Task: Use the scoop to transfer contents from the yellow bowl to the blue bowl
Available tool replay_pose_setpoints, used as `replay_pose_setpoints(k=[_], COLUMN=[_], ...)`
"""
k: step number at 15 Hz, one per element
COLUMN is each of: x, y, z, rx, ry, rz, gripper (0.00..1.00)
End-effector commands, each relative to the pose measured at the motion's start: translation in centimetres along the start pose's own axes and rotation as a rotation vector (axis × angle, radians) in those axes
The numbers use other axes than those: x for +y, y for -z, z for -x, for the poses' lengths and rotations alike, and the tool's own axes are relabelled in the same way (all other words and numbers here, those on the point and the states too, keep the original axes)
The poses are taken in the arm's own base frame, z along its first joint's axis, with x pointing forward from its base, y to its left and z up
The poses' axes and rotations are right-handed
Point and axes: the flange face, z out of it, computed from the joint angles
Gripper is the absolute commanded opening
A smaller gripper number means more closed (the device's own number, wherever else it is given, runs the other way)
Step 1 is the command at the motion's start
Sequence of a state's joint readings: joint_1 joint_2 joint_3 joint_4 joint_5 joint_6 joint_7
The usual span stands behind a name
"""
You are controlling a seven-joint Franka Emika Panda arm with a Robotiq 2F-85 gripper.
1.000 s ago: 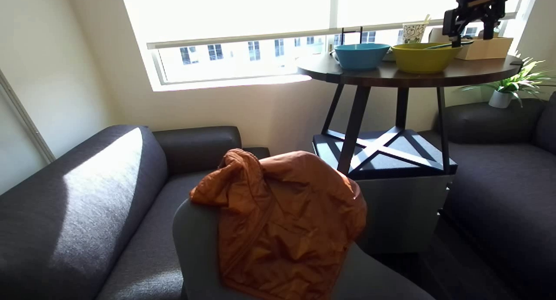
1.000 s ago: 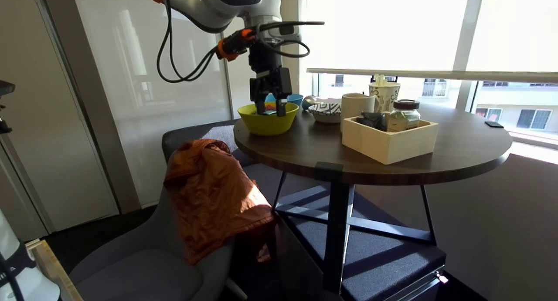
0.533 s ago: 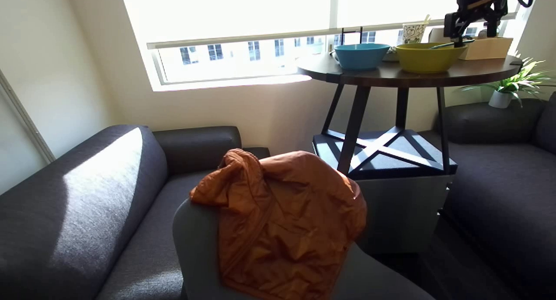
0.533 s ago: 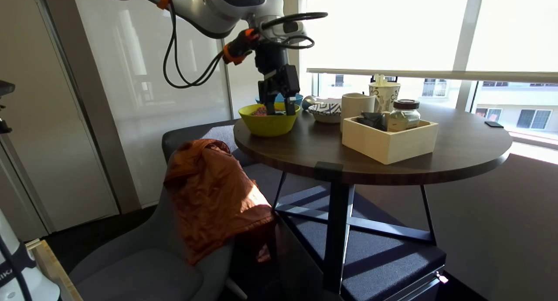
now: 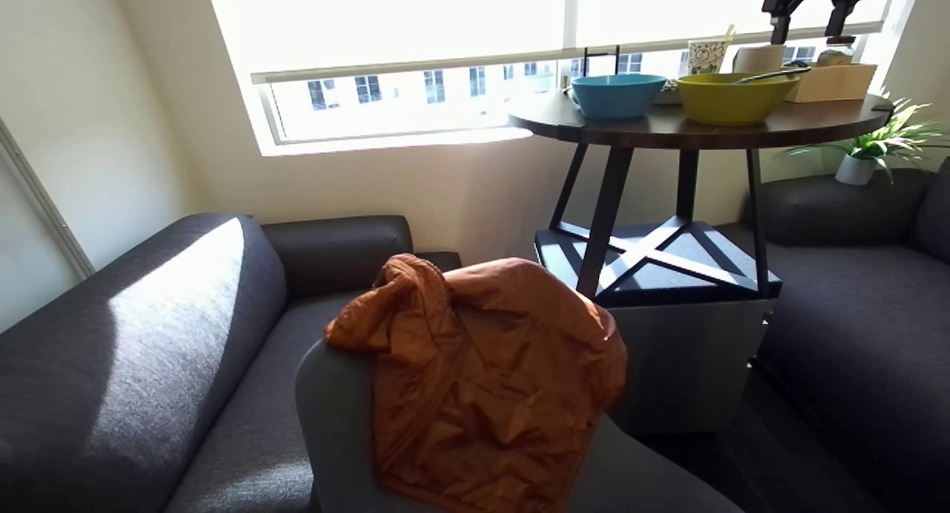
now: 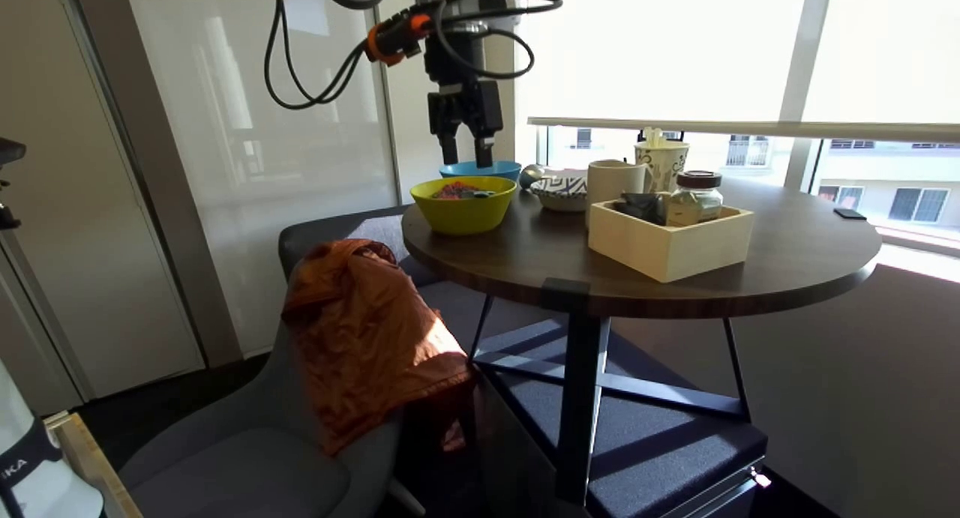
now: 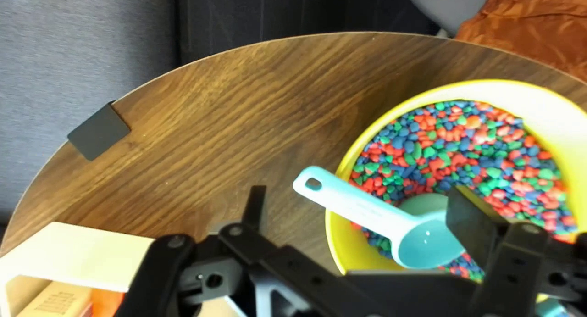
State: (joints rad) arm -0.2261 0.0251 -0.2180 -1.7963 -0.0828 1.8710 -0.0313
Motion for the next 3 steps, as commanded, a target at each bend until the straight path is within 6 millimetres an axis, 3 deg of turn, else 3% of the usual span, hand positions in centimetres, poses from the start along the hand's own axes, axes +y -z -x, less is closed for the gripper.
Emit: replay_pose_setpoints(k=[1, 2, 3], x=[1.6, 1.2, 1.6], y=[6.3, 3.8, 5.2], z=[4.4, 1.5, 2.3], rx=[0.151, 0.073, 0.095], ry=[0.038, 0.007, 0.009], rz=[-0.105, -0.045, -0.052], gripper=[1.00, 1.00, 1.00])
